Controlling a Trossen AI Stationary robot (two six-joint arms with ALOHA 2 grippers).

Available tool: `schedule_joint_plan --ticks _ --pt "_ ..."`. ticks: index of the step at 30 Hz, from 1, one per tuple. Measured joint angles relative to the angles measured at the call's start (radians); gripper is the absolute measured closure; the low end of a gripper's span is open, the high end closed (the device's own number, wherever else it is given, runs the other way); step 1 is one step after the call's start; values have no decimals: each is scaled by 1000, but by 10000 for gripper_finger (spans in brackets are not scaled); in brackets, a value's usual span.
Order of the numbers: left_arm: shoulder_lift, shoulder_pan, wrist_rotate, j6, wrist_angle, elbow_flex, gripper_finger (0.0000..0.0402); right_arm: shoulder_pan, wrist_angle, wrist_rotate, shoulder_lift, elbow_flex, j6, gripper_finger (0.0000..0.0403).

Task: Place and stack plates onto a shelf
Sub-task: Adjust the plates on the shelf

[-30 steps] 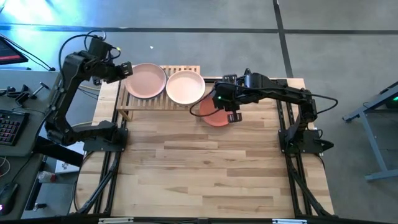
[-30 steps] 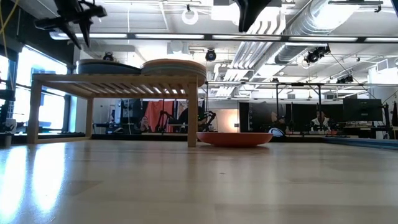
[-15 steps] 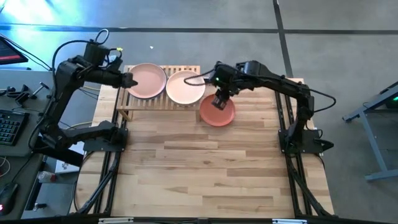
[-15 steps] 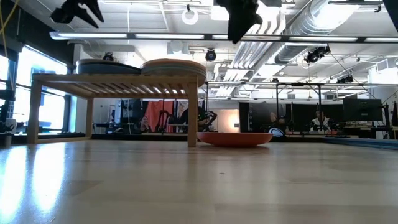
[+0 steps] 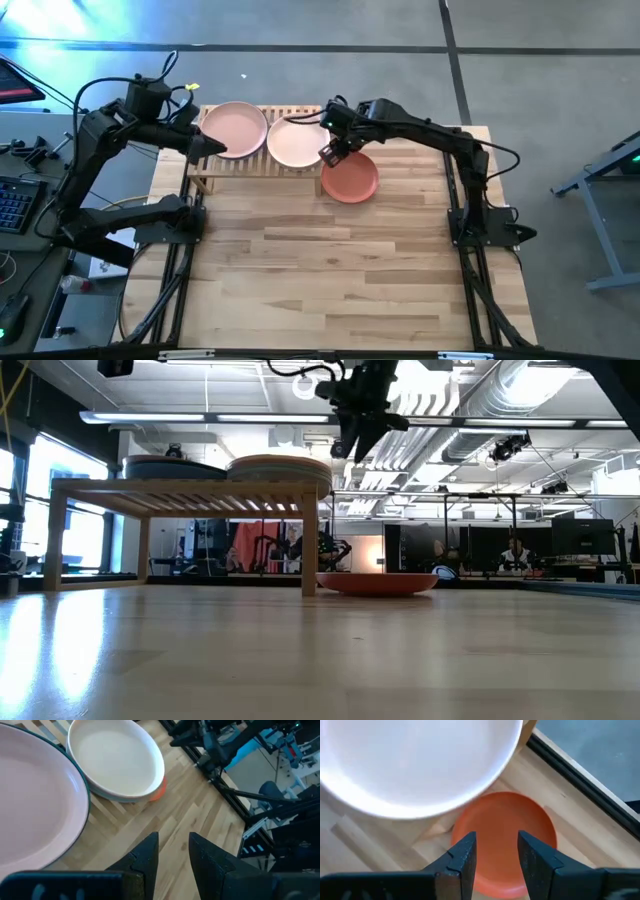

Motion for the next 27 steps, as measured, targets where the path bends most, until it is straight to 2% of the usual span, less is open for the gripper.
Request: schedule_joint_plan --ticks 6,27 --pt "-1 -27 -8 2 0 0 307 -19 25 44 26 0 9 284" --pt "-2 -42 -14 9 0 0 304 -79 126 28 63 0 -29 284"
